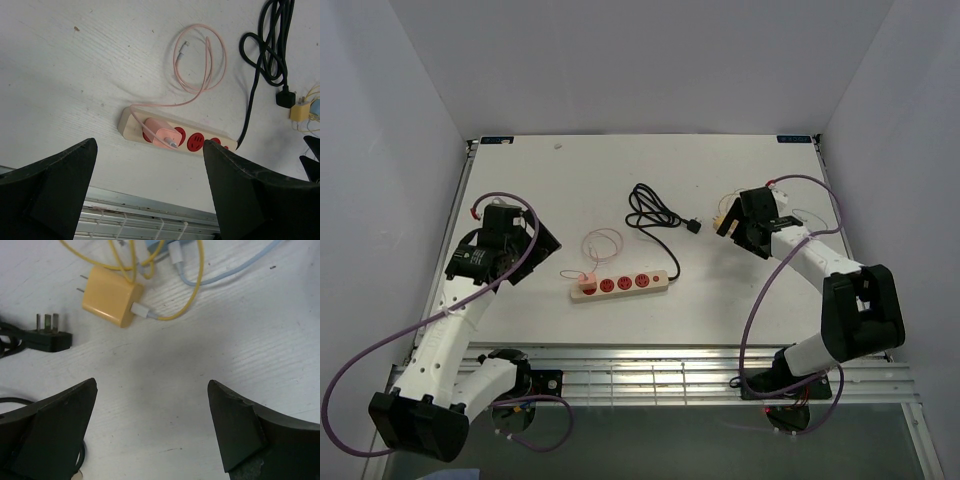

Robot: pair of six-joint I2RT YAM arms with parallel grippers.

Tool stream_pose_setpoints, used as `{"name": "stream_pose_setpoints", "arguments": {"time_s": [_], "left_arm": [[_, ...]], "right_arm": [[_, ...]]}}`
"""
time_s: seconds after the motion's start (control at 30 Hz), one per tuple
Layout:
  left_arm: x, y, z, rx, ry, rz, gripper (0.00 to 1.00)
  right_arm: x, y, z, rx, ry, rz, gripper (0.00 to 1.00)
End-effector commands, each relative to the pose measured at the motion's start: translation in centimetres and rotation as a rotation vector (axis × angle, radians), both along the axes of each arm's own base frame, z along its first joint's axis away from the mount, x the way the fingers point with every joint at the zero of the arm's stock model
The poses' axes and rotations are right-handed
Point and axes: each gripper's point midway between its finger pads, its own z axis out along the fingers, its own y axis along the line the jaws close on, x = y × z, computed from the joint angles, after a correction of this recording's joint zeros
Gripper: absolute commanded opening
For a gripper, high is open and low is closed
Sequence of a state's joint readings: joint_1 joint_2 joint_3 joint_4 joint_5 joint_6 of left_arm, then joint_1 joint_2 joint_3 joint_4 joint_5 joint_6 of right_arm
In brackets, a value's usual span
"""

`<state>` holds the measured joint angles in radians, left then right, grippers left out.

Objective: Insert the plug

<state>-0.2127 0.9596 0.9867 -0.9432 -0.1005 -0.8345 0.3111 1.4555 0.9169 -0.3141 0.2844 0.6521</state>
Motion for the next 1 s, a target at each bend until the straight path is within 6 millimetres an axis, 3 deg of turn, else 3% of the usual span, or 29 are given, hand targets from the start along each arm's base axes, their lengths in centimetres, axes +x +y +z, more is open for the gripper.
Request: {"name": "stream_pose_setpoints", "arguments": {"time_s": [0.0,0.03,0.13,0.2,0.4,0.73,0.97], "left_arm": [[0.5,-0.6,0.3,-0.015,-0.039,-0.037,0.98],[0.4,-0.7,0.1,-0.019,-0.037,-0.037,0.98],[0.2,-0.9,0.0,-0.034,-0.045,-0.042,0.98],[0.2,-0.9,0.0,-0.041,-0.047,-0.038,0.98],[0.0,-1.2,-0.5,-0.056,-0.031,-0.042,0.98],[-0.2,-1.2,-1.1,-0.064,-0.018,-0.023,0.98],[0.1,-1.0,-1.0,-0.056,-0.011,-0.010,0.98]], "right_arm": [[1.5,-0.9,-0.4,0.057,-0.036,-0.148,0.95],[1.6,-1.5,-1.3,0.052,-0.024,-0.165,0.90],[2.7,-1.9,-2.3,0.086,-0.044,-0.179,0.88],[3.8,-1.1,-2.1,0.133,-0.090,-0.159,0.85],[5.4,-2.1,-3.2,0.143,-0.124,-0.238,0.74],[5.0,-4.2,-5.8,0.117,-0.078,-0.374,0.64],[5.6,-4.2,-6.9,0.112,-0.055,-0.393,0.55]]}}
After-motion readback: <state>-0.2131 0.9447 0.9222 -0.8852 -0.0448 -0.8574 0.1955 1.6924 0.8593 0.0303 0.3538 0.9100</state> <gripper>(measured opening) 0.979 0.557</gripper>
